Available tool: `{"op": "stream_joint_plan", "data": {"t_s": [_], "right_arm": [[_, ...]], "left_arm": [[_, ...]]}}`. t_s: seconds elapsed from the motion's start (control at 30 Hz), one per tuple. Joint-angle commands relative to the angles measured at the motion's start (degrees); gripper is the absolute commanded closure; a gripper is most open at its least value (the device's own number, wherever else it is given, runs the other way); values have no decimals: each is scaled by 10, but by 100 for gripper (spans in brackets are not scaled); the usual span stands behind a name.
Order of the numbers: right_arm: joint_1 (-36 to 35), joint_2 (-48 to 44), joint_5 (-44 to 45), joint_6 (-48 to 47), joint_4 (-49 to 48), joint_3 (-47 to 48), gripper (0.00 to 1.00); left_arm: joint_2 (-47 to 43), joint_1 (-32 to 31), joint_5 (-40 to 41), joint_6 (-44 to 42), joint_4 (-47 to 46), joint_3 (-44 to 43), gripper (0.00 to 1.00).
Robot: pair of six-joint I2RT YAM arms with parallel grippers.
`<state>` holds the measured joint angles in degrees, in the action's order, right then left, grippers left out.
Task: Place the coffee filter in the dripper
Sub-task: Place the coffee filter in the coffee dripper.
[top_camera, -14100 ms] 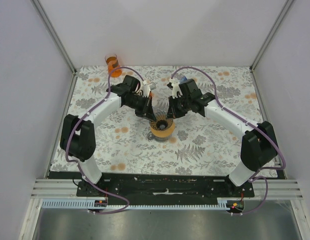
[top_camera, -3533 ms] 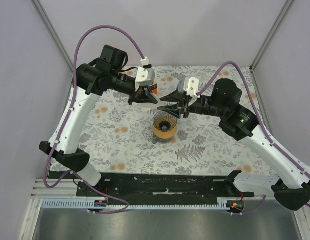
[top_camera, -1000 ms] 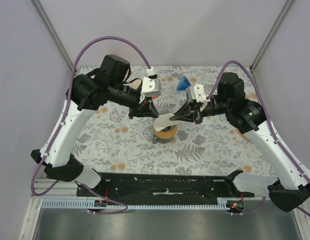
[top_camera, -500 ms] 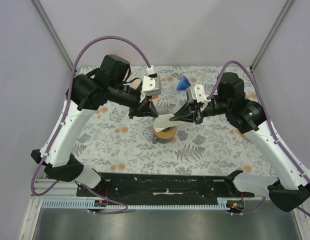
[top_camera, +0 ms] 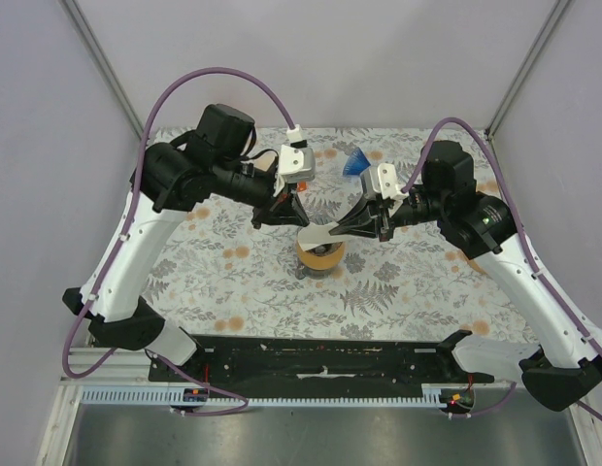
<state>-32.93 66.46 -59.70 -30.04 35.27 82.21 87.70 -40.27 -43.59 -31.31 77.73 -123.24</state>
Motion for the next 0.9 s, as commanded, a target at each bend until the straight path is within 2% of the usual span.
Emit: {"op": "stream_joint_plan", "data": {"t_s": [0.0,0.47,0.73,0.87], "right_arm": [[1,3,-11,7,-2,18,100],[1,11,6,17,-3,30,100],[1,16,38,28,-6,31,100],[1,17,42,31,-7,33,100]], "left_arm": [[4,-7,-12,21,0,-18,92],[5,-19,-34,10,9,12,83],[0,-19,-54,-8,27,12,70],[-2,-19,-40,-16,35,12,69]]}}
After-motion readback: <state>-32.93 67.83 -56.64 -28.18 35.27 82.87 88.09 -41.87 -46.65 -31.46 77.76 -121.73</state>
